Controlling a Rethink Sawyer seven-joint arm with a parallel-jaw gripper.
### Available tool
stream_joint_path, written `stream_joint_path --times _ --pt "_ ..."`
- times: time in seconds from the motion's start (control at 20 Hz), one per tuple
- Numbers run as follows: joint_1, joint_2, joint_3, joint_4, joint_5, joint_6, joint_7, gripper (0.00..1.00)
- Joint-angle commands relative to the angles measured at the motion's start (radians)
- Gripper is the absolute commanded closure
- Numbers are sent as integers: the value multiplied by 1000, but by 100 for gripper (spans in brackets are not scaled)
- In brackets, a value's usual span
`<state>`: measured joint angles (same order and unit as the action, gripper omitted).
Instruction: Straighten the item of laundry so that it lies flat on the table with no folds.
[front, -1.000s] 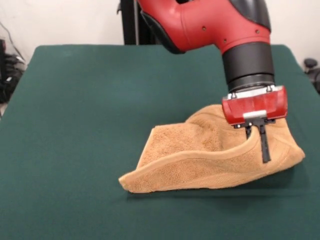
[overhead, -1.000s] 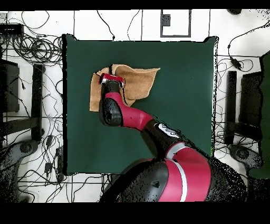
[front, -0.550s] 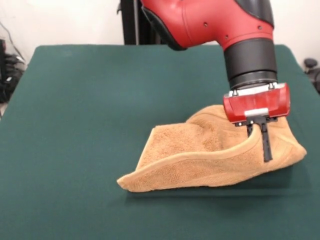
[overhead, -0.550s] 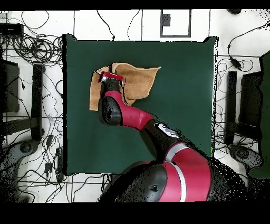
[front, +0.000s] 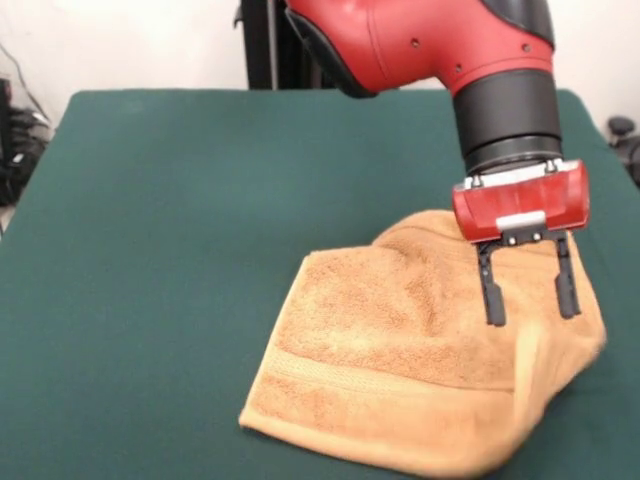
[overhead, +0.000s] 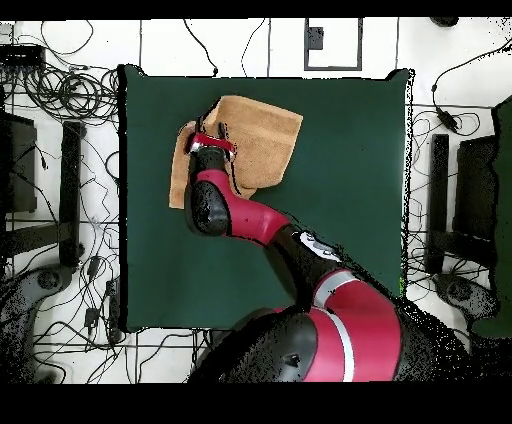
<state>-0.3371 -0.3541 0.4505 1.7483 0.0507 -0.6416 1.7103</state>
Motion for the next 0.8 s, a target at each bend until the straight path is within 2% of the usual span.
stream_joint_path --times 0.05,0.2,0.25,0.6,0.7,0.8 --pt "5 40 114 44 42 122 311 0" --pt "11 39 109 40 39 112 304 0" --pt "29 29 91 43 54 73 308 0" --pt "32 24 67 48 44 83 280 0" --pt "18 -1 16 70 18 168 203 0" --pt "-39 -28 -5 92 -50 303 111 0"
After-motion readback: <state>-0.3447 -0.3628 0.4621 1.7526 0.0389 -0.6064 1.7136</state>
